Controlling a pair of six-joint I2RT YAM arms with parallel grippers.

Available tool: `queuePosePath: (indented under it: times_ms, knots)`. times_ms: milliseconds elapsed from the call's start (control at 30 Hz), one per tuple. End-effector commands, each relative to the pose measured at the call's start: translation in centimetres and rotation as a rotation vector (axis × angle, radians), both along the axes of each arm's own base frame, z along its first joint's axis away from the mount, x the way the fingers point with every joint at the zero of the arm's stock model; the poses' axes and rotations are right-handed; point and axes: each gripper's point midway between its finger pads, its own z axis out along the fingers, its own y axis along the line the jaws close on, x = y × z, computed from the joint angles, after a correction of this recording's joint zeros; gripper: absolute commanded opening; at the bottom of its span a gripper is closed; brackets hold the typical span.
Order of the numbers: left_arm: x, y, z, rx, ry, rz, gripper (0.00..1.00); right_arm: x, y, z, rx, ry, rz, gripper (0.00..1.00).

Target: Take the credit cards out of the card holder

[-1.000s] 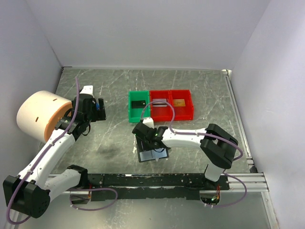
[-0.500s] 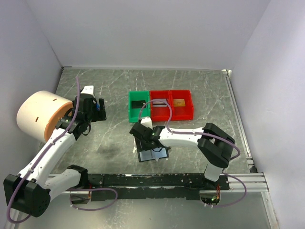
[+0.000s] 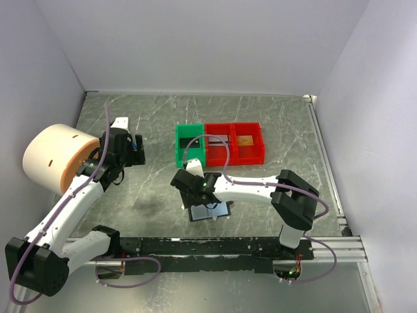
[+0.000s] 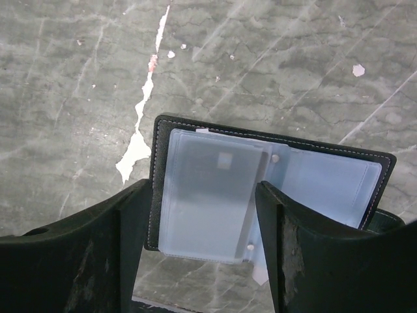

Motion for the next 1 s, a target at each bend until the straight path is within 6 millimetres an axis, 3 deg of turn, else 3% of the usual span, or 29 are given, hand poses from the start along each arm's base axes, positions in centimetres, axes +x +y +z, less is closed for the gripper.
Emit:
queuePosePath:
  times_ms: [0,133,267,433,633,867,967]
  knots:
    - [0.3,0.0,0.4,0.000,-0.012,-0.008,0.95,-0.2,-0.6,-0.5,0.012,0.007,-0.040,0.64]
    - [0.3,0.1,0.4,0.000,-0.013,-0.008,0.95,-0.9,-0.2,-2.1,0.046,0.055,-0.040,0.61]
    - [0.3,0.1,0.3,0.002,-0.009,-0.007,0.95,-1.1,-1.1,-3.3,0.027,0.073,-0.069,0.58]
    - [0.3,0.0,0.2,0.000,-0.005,-0.013,0.95,-1.4,-1.6,-3.4,0.079,0.097,-0.064,0.52]
    - [0.3,-0.2,0.0,-0.004,0.002,-0.016,0.95,-1.3,-1.1,-3.0,0.258,0.142,-0.062,0.44]
    - [0.2,-0.5,-0.5,-0.012,0.025,-0.030,0.95,-1.4,-1.5,-3.3,0.281,0.170,-0.064,0.40]
    - [0.1,-1.5,-0.8,-0.051,0.039,-0.068,0.94,-1.3,-1.4,-2.8,0.309,0.168,-0.062,0.33]
